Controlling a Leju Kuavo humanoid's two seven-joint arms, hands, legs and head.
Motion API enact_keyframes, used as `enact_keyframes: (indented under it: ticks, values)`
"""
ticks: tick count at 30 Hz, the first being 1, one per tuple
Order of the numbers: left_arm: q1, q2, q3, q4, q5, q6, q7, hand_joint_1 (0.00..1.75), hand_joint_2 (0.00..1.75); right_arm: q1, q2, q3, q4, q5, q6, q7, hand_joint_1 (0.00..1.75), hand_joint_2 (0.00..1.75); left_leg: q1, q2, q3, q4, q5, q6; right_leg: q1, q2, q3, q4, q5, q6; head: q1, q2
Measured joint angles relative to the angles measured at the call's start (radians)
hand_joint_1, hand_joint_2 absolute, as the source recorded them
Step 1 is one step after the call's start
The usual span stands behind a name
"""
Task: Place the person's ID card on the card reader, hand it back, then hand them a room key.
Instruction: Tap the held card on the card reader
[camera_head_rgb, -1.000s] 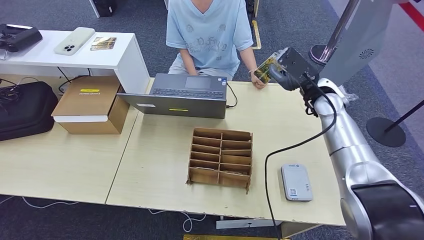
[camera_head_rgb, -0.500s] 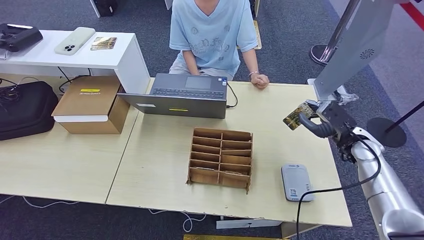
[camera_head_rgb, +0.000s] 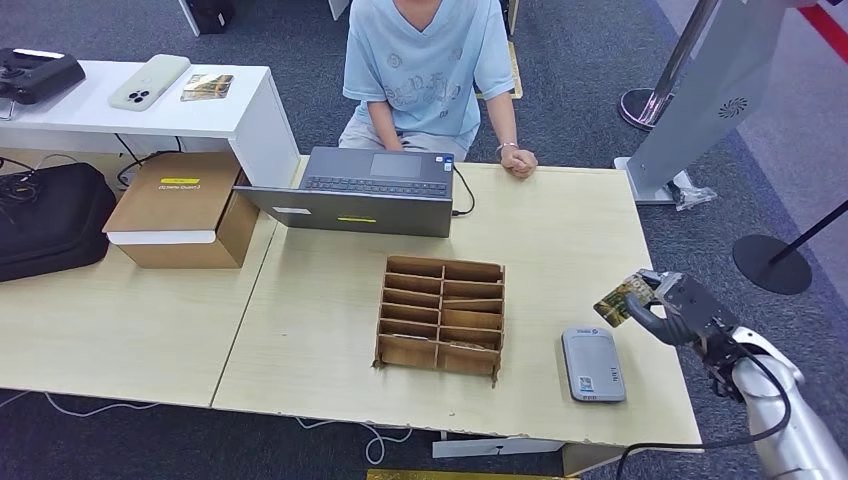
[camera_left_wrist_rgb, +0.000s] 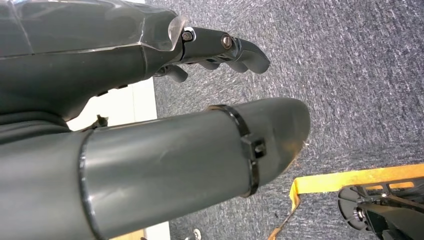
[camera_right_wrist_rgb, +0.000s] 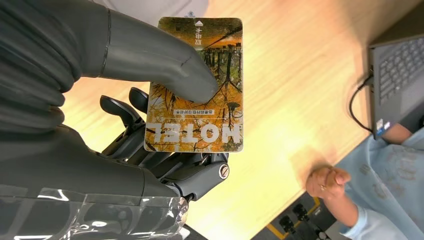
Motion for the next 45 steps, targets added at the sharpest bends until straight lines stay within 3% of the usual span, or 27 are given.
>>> enact_keyframes:
  ticks: [17, 45]
  values:
    - [-0.003, 0.0, 0.0, 0.0, -0.006, -0.005, 0.0, 0.0, 0.0, 0.019, 0.045, 0.022, 0.024, 0.103, -0.008, 0.01, 1.75, 1.75, 0.0, 0.0, 0.0, 0.0, 0.0, 0.0, 0.0, 0.0, 0.0, 0.0, 0.0, 0.0, 0.0, 0.0]
    - [-0.007, 0.0, 0.006, 0.0, -0.014, -0.002, 0.0, 0.0, 0.0, -0.054, 0.096, 0.078, 0.163, 0.142, -0.039, 0.033, 1.75, 1.75, 0.0, 0.0, 0.0, 0.0, 0.0, 0.0, 0.0, 0.0, 0.0, 0.0, 0.0, 0.0, 0.0, 0.0]
